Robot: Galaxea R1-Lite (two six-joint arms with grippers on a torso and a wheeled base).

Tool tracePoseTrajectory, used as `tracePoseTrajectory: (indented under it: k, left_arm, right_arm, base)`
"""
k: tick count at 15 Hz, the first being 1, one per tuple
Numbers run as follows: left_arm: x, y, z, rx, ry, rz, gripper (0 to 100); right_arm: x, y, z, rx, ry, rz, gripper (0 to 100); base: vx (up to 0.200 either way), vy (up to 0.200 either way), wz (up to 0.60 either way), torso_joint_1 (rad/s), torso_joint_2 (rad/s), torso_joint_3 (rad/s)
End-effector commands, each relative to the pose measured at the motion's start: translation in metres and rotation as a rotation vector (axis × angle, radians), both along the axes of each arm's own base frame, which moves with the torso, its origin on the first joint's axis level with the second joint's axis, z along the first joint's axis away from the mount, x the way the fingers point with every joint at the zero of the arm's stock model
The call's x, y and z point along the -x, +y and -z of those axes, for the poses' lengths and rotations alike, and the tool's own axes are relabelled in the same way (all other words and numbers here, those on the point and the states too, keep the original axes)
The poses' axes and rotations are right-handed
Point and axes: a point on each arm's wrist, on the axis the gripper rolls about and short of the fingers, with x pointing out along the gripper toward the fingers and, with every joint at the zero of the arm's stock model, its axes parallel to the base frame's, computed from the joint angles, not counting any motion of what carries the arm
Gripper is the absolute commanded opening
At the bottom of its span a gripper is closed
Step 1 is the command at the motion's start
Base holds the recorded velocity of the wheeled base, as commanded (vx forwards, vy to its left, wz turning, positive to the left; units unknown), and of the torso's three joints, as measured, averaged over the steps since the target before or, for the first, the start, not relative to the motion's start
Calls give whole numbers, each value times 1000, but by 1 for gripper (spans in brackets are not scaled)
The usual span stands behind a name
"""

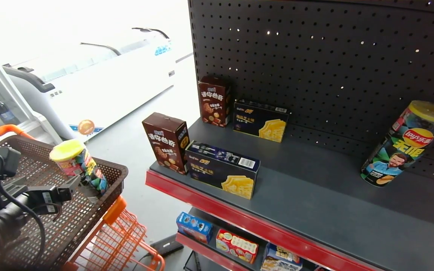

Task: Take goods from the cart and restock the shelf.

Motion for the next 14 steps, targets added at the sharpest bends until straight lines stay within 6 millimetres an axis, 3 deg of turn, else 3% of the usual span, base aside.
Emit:
tracePoseTrajectory:
  k: [1,3,10,14]
  left_arm:
    - [-27,16,39,-13,137,-56,100]
    - [-40,18,44,-12,118,-53,100]
    - [-127,35,71,-19,36,-47,100]
    - [-145,37,77,-24,1,-44,100]
  right_arm:
    - [0,0,0,0,-2,0,100]
    - [0,0,0,0,0,0,100]
    - [0,0,0,0,-2,0,100]
    - [0,0,0,0,-2,0,100]
  base:
    - [0,0,0,0,0,0]
    - [0,0,0,0,0,0]
    - [0,0,0,0,0,0]
    - [0,0,0,0,0,0]
